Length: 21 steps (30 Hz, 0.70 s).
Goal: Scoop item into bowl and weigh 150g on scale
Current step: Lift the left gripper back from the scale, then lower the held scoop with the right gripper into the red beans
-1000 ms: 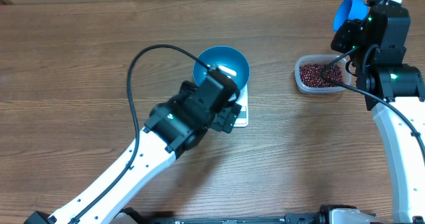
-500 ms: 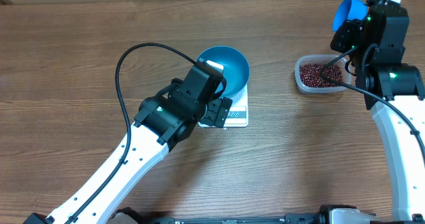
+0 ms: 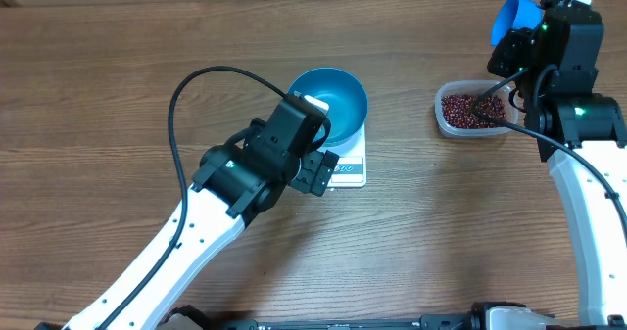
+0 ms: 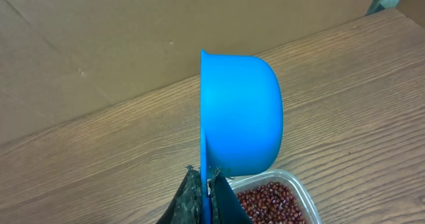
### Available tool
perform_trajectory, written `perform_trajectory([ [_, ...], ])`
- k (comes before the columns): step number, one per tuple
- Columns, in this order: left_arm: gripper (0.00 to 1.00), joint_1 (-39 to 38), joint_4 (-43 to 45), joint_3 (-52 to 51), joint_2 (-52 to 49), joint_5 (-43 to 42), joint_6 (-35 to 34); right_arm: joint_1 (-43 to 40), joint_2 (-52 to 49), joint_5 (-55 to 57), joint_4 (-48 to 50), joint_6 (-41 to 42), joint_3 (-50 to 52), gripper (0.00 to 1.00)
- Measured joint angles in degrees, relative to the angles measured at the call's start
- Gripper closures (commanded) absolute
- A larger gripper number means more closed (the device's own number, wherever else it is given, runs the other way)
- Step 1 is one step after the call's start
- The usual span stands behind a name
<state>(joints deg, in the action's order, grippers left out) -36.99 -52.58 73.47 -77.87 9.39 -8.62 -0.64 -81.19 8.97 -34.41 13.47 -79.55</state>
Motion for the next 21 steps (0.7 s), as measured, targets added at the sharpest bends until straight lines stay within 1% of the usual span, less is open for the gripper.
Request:
perform_trajectory([
  [4, 0.00, 0.8, 0.0, 0.0, 2.2, -0.3, 1.8, 0.0, 0.0, 0.0, 0.0, 0.0, 0.0, 0.96],
  [10, 0.00, 4.7, 0.0, 0.0, 4.5, -4.6, 5.4, 0.0, 0.0, 0.0, 0.0, 0.0, 0.0, 0.96],
  [14, 0.01, 5.9, 0.1, 0.0, 4.5, -7.2, 6.1, 0.0, 0.0, 0.0, 0.0, 0.0, 0.0, 0.96],
  [21, 0.01, 5.9, 1.4, 0.0, 4.5, -8.6, 6.1, 0.0, 0.0, 0.0, 0.0, 0.0, 0.0, 0.96],
])
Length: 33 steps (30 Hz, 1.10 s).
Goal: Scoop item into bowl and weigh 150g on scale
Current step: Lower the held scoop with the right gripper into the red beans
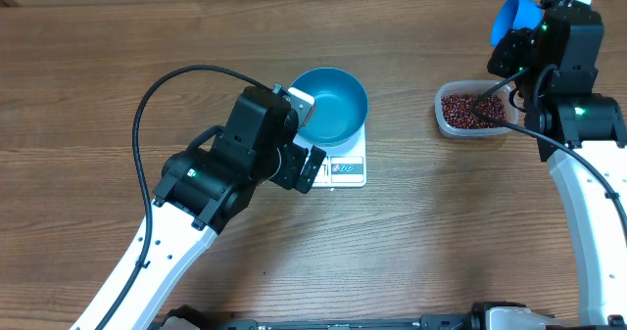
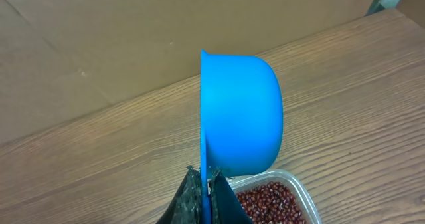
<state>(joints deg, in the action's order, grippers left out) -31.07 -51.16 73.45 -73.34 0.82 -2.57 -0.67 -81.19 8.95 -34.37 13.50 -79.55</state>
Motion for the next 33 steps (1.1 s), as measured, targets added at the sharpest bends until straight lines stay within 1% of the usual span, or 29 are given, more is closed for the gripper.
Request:
perform_trajectory([
  [10, 0.00, 0.0, 0.1, 0.0, 0.0, -0.2, 0.0, 0.0, 0.0, 0.0, 0.0, 0.0, 0.0, 0.96],
  [13, 0.00, 0.0, 0.1, 0.0, 0.0, -0.2, 0.0, 0.0, 0.0, -0.3, -1.2, -1.3, 0.0, 0.96],
  [23, 0.00, 0.0, 0.1, 0.0, 0.0, -0.2, 0.0, 0.0, 0.0, -1.1, -6.3, -8.7, 0.0, 0.96],
  [29, 0.00, 0.0, 0.1, 0.0, 0.0, -0.2, 0.0, 0.0, 0.0, -1.1, -11.7, -15.2, -0.9, 0.97],
  [33, 0.00, 0.0, 0.1, 0.0, 0.0, -0.2, 0.0, 0.0, 0.0, -1.2, -13.6, -18.3, -1.9, 0.96],
])
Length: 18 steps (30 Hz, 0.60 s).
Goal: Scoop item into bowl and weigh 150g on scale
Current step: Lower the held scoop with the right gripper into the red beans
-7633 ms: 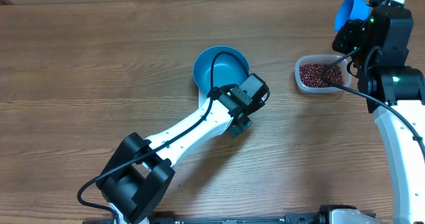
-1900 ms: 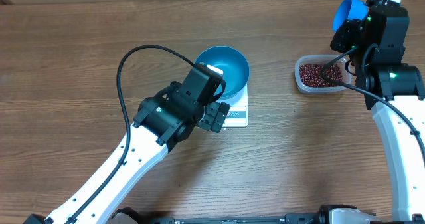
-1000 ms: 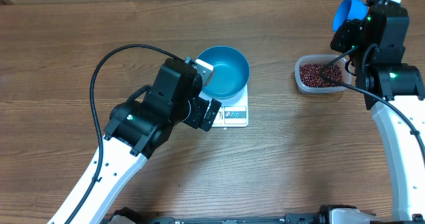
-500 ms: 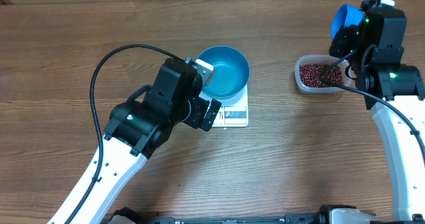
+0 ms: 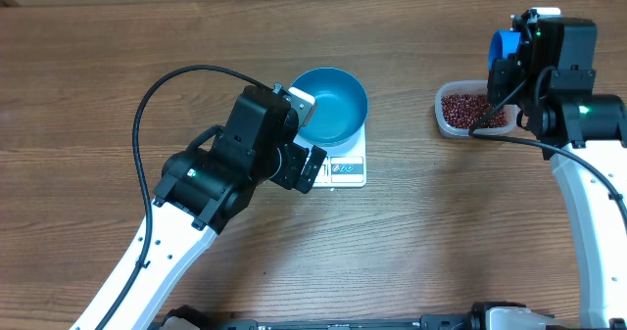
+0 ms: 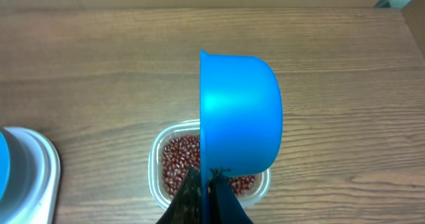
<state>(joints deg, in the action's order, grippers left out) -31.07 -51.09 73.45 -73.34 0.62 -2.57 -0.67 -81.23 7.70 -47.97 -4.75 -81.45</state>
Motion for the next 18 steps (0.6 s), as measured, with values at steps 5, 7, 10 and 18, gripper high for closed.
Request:
perform_trajectory([
  [5, 0.00, 0.0, 0.0, 0.0, 0.0, 0.0, 0.0, 0.0, -0.7, 0.0, -2.3, -1.7, -0.2, 0.96],
  [7, 0.00, 0.0, 0.0, 0.0, 0.0, 0.0, 0.0, 0.0, -1.6, 0.0, -2.5, -1.9, -0.2, 0.96],
  [10, 0.00, 0.0, 0.0, 0.0, 0.0, 0.0, 0.0, 0.0, -3.7, 0.0, -2.6, -2.1, -0.2, 0.96],
  [18, 0.00, 0.0, 0.0, 0.0, 0.0, 0.0, 0.0, 0.0, -8.3, 4.9, -6.1, -2.4, -0.2, 0.96],
])
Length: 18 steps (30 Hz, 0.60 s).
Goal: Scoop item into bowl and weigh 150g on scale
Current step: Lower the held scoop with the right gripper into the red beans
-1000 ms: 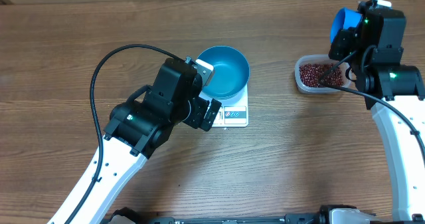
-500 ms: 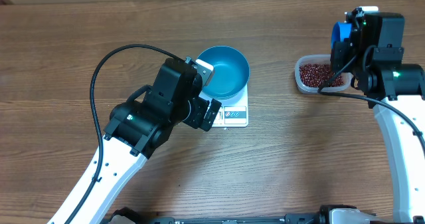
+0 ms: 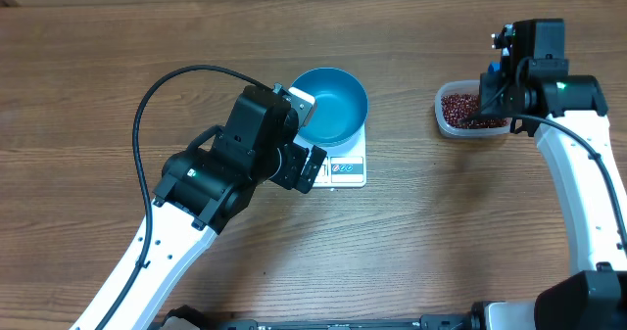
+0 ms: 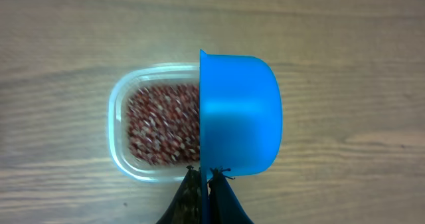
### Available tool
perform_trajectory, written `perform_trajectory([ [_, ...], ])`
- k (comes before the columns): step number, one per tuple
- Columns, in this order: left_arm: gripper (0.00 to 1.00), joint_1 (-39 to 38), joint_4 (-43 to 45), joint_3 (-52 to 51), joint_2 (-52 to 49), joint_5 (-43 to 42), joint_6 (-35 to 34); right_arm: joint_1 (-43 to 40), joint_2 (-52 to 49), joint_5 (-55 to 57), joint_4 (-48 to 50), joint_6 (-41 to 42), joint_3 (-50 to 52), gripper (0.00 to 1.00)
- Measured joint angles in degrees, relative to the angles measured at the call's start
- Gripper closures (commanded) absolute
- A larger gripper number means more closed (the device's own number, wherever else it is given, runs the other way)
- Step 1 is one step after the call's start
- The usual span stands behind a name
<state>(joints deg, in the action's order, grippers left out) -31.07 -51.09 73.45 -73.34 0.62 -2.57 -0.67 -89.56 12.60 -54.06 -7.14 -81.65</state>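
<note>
In the overhead view a blue bowl [image 3: 333, 105] stands on the white scale [image 3: 345, 165]. My left gripper [image 3: 300, 108] sits at the bowl's left rim; its fingers are too hidden by the wrist to read. A clear container of red beans [image 4: 156, 124] lies on the table at the right [image 3: 468, 113]. My right gripper [image 4: 206, 175] is shut on the handle of a blue scoop [image 4: 240, 114]. The scoop hangs on edge just above the container's right half, its cup facing sideways. From overhead only a sliver of the scoop [image 3: 487, 75] shows beside the right wrist.
The scale's display [image 3: 343, 169] faces the front edge, partly covered by the left wrist [image 3: 294, 164]. A black cable [image 3: 147, 105] loops over the left arm. Bare wooden table [image 3: 431, 232] lies between scale and container. A cardboard wall runs along the back.
My right gripper has moved forward and down with the scoop, and its camera now looks straight down on the beans. The left arm has not moved.
My left gripper was over the bowl on the scale while the right held the scoop high behind the container. The left arm then stood back at the bowl's left rim. The right wrist later tipped toward the container, and now holds the scoop directly above the beans.
</note>
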Motion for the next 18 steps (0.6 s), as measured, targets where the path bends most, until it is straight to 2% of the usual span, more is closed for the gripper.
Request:
perform_trajectory([
  [18, 0.01, 0.0, 0.0, 0.0, 0.0, 0.0, 0.0, 0.0, -0.6, 4.8, -2.3, -0.3, 0.0, 0.96],
])
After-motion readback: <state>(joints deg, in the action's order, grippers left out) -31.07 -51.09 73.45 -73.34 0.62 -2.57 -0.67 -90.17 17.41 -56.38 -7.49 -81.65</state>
